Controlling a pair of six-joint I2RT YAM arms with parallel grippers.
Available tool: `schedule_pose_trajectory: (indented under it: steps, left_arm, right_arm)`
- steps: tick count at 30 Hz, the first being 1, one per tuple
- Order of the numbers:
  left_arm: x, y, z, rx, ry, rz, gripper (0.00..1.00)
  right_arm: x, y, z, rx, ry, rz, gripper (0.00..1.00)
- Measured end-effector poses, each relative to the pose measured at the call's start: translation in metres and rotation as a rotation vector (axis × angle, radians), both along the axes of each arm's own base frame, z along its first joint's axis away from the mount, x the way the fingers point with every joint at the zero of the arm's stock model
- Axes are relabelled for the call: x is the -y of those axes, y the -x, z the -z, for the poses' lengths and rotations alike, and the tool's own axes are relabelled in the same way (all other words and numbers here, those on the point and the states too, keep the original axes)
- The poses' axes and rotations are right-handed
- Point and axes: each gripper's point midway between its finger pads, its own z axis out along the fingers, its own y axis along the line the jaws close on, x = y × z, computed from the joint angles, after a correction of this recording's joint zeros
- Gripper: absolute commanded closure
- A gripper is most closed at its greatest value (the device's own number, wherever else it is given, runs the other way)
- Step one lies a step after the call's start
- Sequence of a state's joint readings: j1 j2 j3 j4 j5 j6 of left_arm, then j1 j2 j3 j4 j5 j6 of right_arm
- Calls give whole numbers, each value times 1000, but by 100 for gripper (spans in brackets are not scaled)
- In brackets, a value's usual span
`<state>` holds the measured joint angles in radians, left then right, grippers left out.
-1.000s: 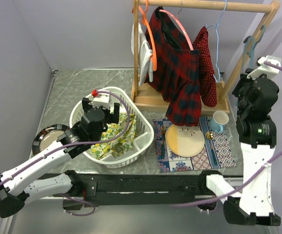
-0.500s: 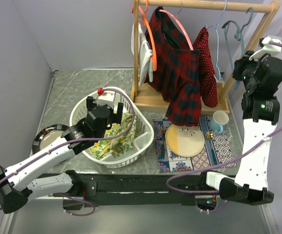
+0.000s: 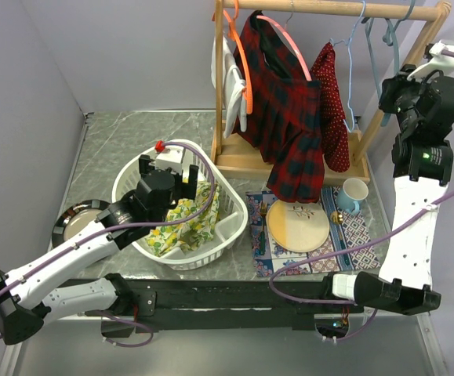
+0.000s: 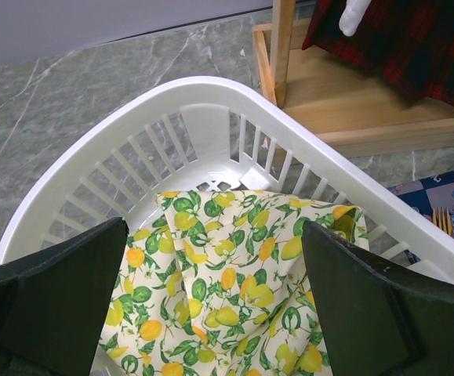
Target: Remove the skirt from the hanger
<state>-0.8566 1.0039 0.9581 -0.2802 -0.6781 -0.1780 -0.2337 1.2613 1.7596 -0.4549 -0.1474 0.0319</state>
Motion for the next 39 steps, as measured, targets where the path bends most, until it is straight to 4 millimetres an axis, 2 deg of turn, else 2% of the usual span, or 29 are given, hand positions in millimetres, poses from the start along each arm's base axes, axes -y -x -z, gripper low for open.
schedule_pose_trajectory:
  steps: [5, 11, 14, 18, 20, 23, 24, 25, 27, 35, 39]
  left_arm:
    - [0, 0, 0, -2, -1, 0, 1]
    - [0, 0, 0, -2, -1, 0, 1]
    - [0, 0, 0, -2, -1, 0, 1]
    - [0, 0, 0, -2, -2, -1, 1]
    - [-1, 0, 1, -2, -2, -3, 1]
    - [-2, -1, 1, -2, -2, -8, 1]
    - [-3, -1, 1, -2, -2, -8, 1]
    - [-3, -1, 0, -1, -2, -10, 1]
    - [-3, -1, 0, 0, -1, -10, 1]
    - [-7, -1, -4, 8, 8, -19, 1]
    - [-8, -1, -5, 10, 10, -20, 1]
  right_arm:
    - [4, -15, 9, -19, -1, 3, 100]
    - [17, -45, 34, -73, -9, 33, 97]
    - [23, -55, 47, -108, -13, 50, 88]
    - [27, -56, 46, -103, -8, 70, 72]
    - [30, -51, 45, -99, -7, 92, 65]
    - [34, -41, 40, -95, -12, 129, 42]
    - [35, -36, 40, -94, -17, 141, 20]
    - [35, -30, 39, -94, -23, 153, 16]
    - [34, -13, 36, -89, -38, 172, 13]
    - [11, 53, 17, -24, -120, 152, 12]
    - [-8, 73, 4, 18, -159, 81, 24]
